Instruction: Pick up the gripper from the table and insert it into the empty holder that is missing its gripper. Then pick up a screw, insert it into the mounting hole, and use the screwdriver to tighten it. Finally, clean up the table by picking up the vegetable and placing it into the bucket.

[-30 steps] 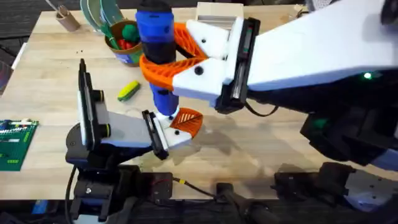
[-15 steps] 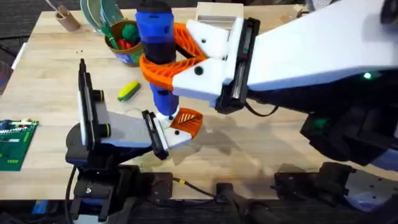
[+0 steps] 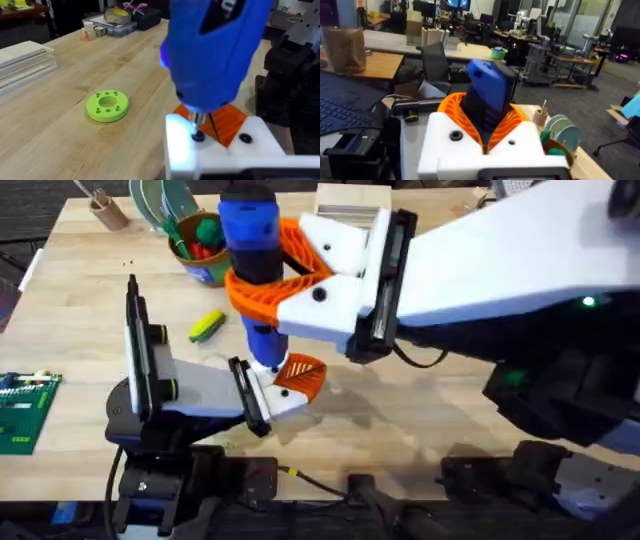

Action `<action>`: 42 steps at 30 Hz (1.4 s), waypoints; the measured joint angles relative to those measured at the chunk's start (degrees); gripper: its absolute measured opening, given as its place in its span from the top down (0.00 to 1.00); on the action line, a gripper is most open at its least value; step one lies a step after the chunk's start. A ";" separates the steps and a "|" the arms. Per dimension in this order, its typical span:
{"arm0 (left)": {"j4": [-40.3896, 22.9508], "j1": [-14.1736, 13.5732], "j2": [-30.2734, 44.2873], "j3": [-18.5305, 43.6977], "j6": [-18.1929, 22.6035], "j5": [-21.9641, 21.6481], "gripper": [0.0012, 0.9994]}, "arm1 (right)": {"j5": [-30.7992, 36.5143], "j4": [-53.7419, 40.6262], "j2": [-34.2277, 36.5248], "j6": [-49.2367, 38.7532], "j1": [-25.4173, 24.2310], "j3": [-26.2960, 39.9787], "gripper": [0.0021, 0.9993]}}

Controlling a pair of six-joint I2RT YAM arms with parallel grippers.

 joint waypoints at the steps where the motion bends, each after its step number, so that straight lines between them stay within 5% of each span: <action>1: 0.00 0.00 0.00 -0.02 0.00 0.00 1.00 | -0.01 -0.61 -0.08 0.00 0.00 0.00 0.97; 42: 1.16 -0.35 -0.11 0.07 0.02 0.11 1.00 | -2.19 1.35 -1.00 0.74 -2.43 -1.31 0.97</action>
